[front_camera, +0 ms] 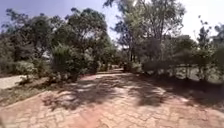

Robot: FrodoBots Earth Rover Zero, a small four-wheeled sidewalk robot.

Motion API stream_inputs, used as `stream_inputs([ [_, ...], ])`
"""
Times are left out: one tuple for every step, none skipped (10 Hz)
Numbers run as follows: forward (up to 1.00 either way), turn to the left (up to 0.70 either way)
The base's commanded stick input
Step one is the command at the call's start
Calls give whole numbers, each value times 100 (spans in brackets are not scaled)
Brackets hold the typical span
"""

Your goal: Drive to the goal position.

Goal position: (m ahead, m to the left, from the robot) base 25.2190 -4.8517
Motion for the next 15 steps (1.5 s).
stream_inputs([
  [70,0],
  [70,0],
  [70,0],
  [70,0],
  [70,-30],
  [70,-33],
  [70,-31],
  [70,-13],
  [70,0],
  [70,0],
  [70,0],
  [70,0],
  [70,0],
  [70,0],
  [70,0],
])
